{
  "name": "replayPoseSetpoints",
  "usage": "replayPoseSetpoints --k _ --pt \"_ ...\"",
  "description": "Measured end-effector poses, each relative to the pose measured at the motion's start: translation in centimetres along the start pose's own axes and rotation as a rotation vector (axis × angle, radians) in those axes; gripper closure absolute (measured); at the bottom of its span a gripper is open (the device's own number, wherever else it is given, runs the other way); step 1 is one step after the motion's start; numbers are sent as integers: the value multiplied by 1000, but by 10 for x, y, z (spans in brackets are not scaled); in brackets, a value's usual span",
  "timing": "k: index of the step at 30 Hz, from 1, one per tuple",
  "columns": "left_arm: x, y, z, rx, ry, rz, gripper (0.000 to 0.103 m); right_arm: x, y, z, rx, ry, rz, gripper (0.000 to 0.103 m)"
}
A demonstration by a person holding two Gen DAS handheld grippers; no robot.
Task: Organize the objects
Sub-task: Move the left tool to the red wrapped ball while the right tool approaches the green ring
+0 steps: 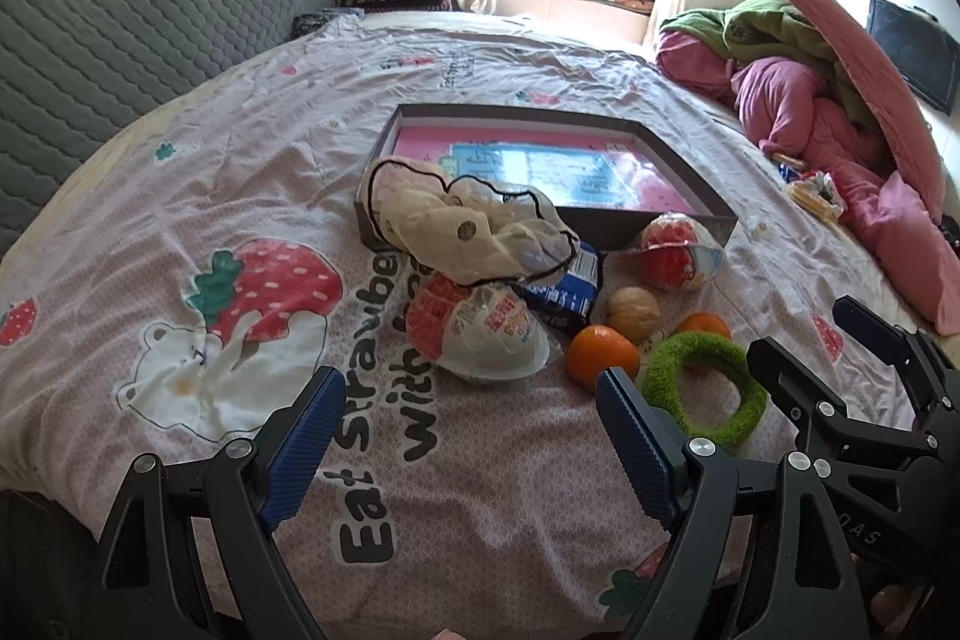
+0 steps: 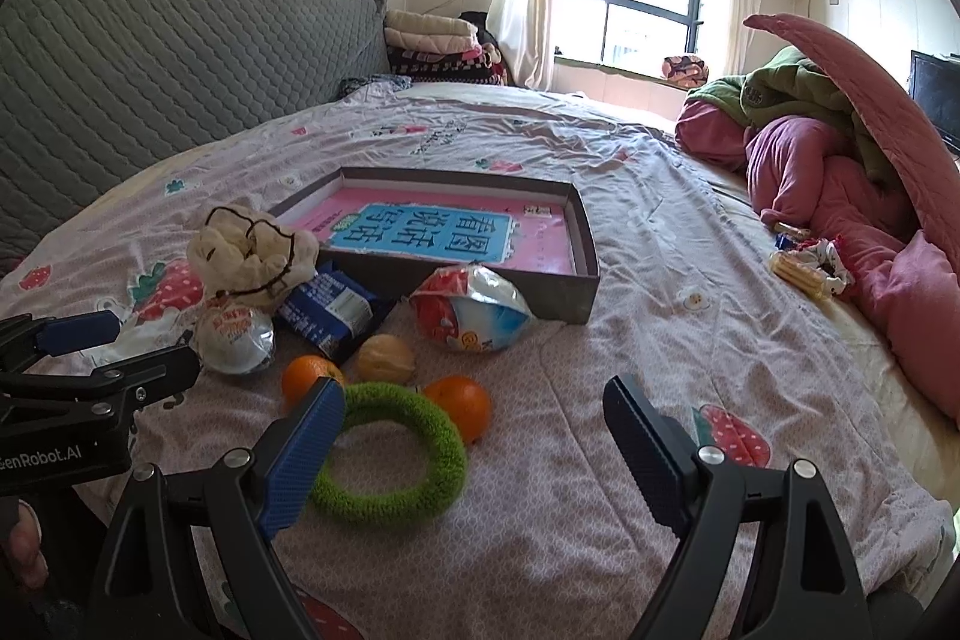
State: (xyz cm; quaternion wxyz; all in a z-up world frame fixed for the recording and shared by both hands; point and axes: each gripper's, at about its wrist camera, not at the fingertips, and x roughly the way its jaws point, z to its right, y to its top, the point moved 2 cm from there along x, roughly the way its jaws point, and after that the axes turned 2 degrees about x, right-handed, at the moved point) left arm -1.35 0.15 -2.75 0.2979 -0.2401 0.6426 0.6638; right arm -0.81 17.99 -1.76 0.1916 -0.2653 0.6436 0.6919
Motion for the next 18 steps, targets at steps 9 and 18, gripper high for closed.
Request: replayPoseSetpoints --k 9,18 --pt "9 -7 0 14 -12 -35 17 4 -8 0 -2 2 -36 15" --pt "18 -11 -7 6 -14 -61 17 11 -19 -3 -28 12 -65 15"
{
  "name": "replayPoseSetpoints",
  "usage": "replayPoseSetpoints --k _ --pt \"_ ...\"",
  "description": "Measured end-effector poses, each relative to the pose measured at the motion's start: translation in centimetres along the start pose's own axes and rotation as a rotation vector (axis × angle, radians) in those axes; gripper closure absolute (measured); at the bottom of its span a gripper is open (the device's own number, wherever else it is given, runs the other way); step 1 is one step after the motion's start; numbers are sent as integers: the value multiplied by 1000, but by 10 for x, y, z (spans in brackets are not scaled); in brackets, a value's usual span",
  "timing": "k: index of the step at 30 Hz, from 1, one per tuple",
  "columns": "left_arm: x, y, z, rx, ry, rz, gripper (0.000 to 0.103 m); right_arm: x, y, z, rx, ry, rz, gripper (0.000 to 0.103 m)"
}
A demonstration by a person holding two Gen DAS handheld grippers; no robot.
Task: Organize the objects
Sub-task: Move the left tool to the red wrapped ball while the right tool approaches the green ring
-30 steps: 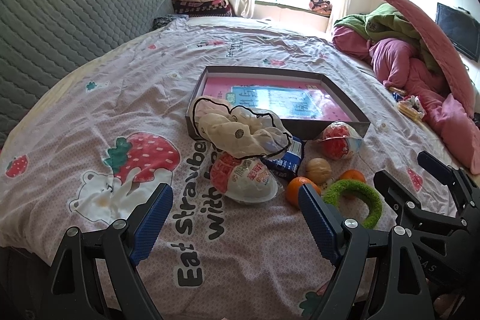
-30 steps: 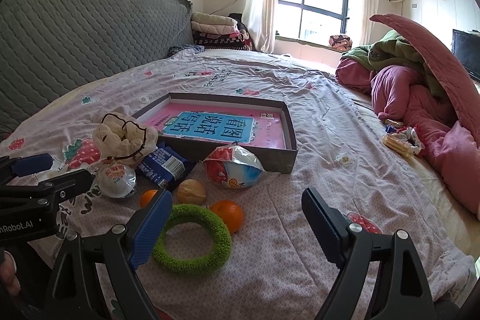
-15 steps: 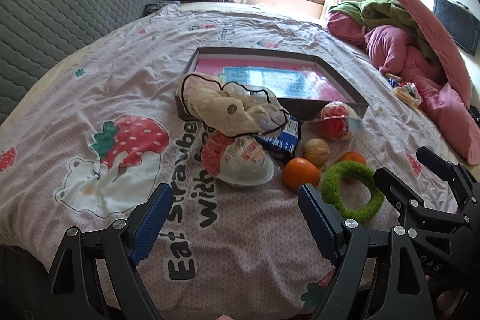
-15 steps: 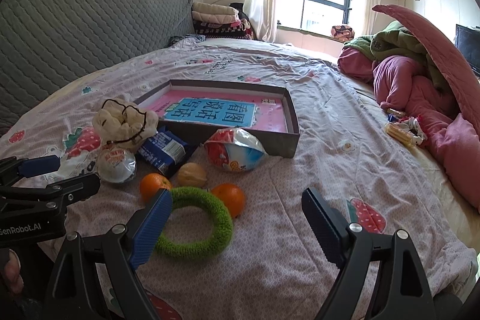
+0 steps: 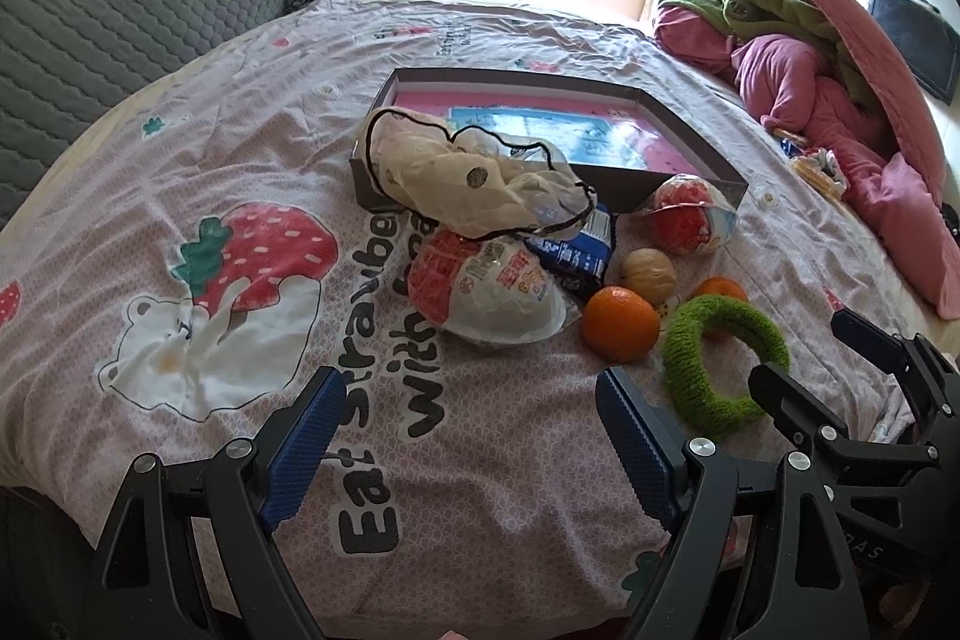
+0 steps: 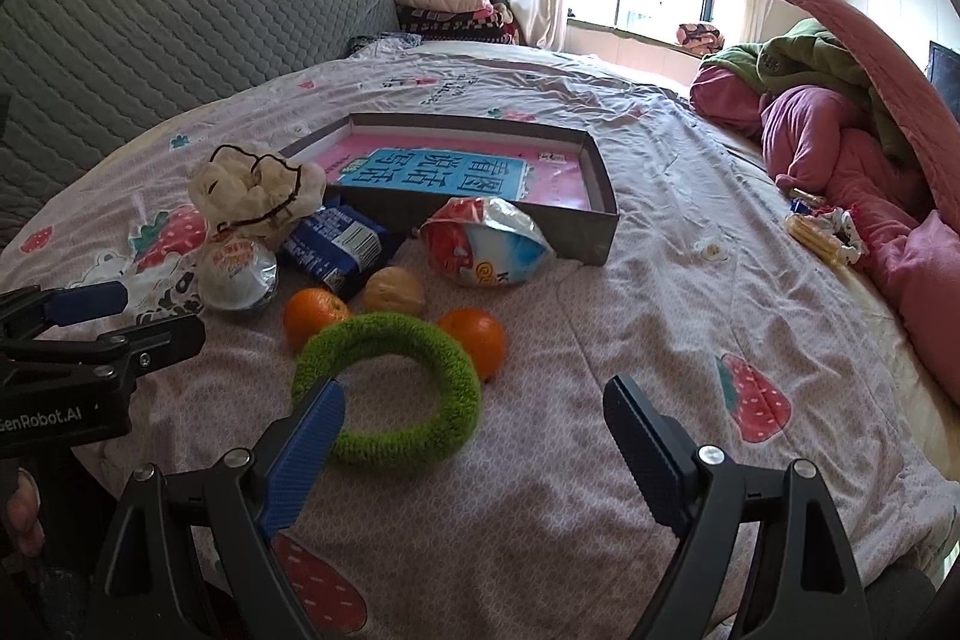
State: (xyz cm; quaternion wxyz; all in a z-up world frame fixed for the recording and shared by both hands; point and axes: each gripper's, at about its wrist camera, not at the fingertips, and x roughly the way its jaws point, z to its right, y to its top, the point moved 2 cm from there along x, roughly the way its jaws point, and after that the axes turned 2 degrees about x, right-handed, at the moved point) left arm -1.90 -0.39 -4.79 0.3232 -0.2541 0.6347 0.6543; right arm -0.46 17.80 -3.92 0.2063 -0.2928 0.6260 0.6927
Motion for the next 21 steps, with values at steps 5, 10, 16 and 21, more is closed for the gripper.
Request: replayPoseSetpoints --k 5,10,16,21 --pt "6 -3 -4 3 2 -7 17 4 -3 2 19 24 -27 15" --pt "12 -4 -6 4 -7 -10 17 6 -2 6 36 18 -34 16" --pt "21 0 -10 -14 -28 -5 17 12 -3 14 80 12 -50 20" --pt "28 4 -10 -13 -45 0 17 25 -4 20 124 32 -102 25"
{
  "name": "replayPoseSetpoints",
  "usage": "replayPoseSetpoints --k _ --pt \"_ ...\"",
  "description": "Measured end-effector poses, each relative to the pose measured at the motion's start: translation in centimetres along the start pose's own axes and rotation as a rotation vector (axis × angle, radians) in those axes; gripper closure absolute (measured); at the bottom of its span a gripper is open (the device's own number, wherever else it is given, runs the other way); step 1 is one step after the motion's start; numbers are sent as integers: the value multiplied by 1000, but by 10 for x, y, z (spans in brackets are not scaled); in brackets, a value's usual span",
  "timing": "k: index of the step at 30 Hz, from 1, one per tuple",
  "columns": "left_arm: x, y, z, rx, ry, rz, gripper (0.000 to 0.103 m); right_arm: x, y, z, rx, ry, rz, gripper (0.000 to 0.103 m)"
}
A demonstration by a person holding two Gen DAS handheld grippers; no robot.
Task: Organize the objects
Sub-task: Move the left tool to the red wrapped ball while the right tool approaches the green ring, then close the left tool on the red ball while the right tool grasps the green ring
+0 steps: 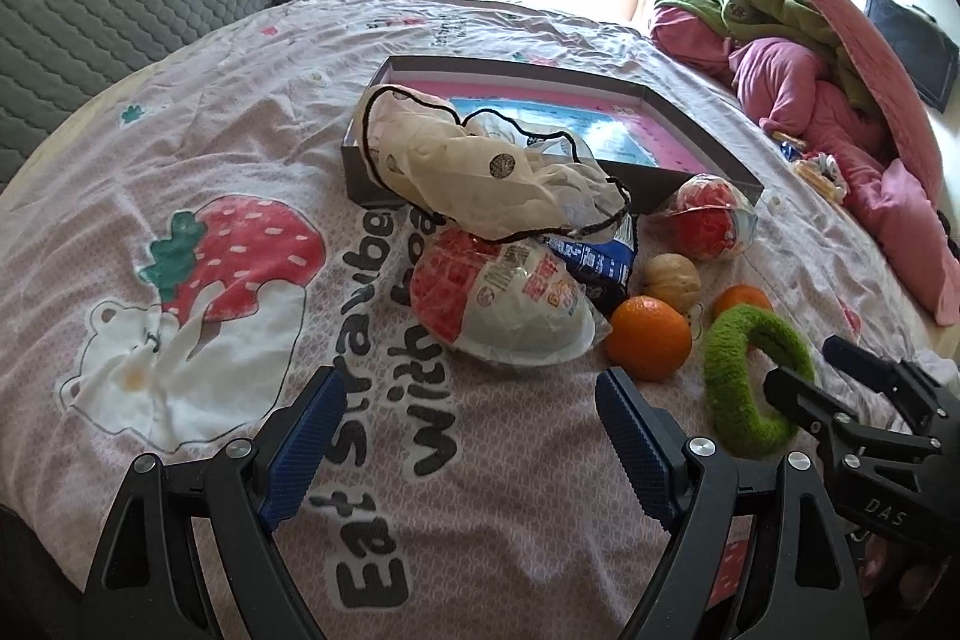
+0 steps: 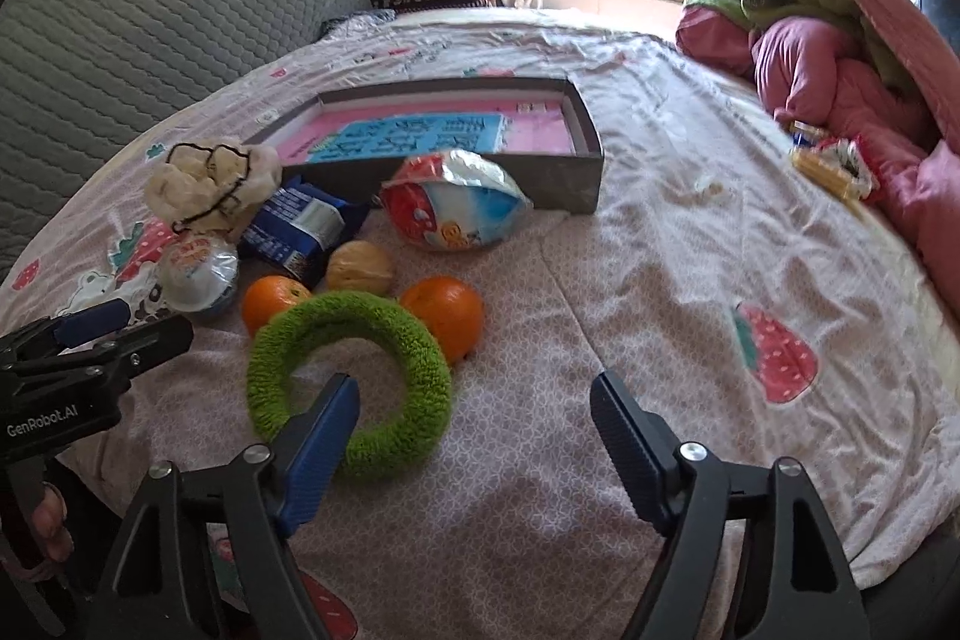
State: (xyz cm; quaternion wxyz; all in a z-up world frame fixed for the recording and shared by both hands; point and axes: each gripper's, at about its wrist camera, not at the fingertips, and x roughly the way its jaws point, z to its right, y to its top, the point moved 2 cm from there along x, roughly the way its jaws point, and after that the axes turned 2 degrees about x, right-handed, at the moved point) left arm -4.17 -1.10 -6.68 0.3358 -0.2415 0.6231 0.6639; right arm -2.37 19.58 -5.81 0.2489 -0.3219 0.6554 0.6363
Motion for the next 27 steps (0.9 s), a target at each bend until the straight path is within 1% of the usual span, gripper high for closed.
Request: replayPoseSetpoints --k 2,4,7,12,20,23,26,27 --pt "3 2 0 -1 -4 5 17 4 0 3 11 3 -6 26" --pt "5 4 -2 -9 -8 12 17 6 0 5 15 4 -7 30" --pt "9 10 -4 -20 -14 20 17 10 -1 4 20 18 -16 33" --pt "18 18 -5 -37 -30 20 17 13 0 -1 4 19 -15 33" --pt "39 29 -11 -72 -52 -4 17 18 1 -2 21 43 -28 35" --pt "46 31 -14 -85 -59 -8 17 20 1 -2 24 55 -25 41" --pt "48 30 -14 -86 -71 0 17 19 0 -3 28 75 -19 51" --pt "49 29 -14 -81 -73 1 17 19 0 -3 28 85 -16 56"
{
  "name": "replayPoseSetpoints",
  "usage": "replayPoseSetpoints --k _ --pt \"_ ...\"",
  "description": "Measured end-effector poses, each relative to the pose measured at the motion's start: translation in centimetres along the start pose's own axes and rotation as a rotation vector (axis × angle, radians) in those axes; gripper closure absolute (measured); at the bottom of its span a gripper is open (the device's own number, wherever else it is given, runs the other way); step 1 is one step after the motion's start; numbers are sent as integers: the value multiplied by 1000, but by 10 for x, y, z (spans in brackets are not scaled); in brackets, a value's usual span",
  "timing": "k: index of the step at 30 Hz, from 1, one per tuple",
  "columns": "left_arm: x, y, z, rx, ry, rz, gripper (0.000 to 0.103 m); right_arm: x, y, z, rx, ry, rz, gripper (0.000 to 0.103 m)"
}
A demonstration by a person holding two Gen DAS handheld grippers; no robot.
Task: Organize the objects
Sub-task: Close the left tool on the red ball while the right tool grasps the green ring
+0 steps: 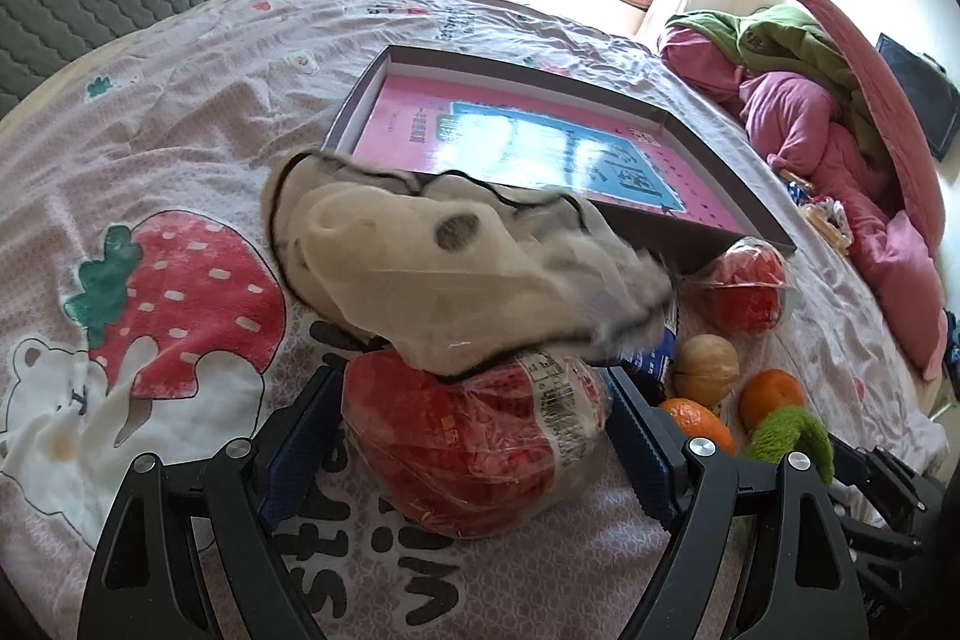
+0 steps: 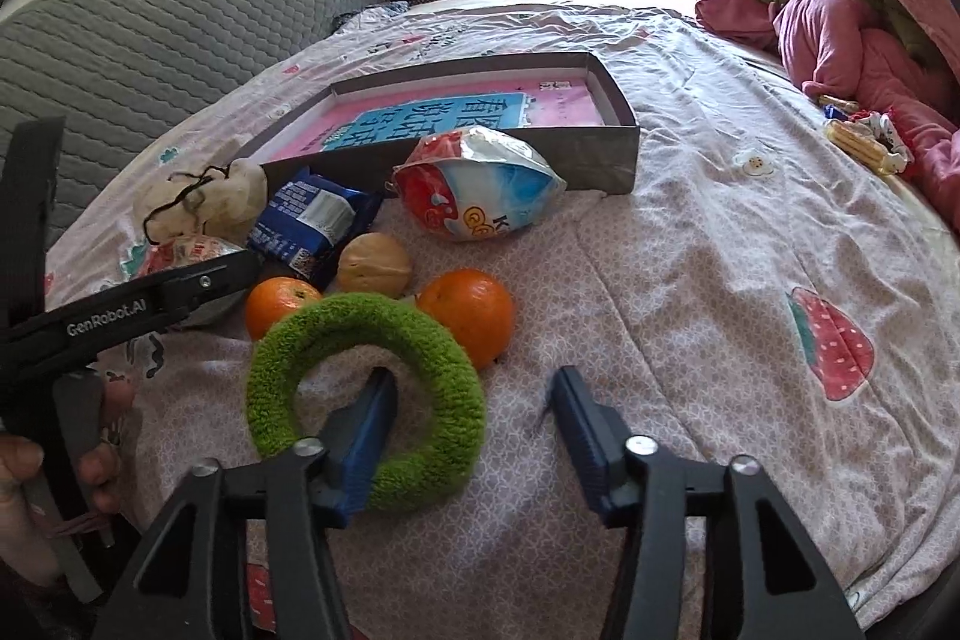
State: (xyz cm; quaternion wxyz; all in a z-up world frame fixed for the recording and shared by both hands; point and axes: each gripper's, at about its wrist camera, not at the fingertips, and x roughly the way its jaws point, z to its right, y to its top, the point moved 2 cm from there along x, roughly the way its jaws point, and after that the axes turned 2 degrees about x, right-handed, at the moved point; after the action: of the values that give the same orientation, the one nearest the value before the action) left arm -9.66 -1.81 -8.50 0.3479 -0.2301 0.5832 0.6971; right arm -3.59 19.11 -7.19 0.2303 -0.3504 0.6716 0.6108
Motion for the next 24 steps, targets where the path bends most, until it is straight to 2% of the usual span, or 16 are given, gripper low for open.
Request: replayPoseSetpoints --k 4,7,9,13,24 --pt "-2 -5 1 19 -19 1 18 -2 -1 -2 -11 28 9 74" --pt "-5 -5 1 23 -35 -4 35 -3 -1 -4 -23 31 18 82" --pt "-6 -5 -1 8 -51 -7 36 -4 0 -4 -26 30 21 86" --pt "-11 -6 -1 -6 -69 -2 37 -8 1 0 -19 37 37 88" --pt "-40 -16 23 60 -103 27 37 -26 8 -1 -60 23 122 88"
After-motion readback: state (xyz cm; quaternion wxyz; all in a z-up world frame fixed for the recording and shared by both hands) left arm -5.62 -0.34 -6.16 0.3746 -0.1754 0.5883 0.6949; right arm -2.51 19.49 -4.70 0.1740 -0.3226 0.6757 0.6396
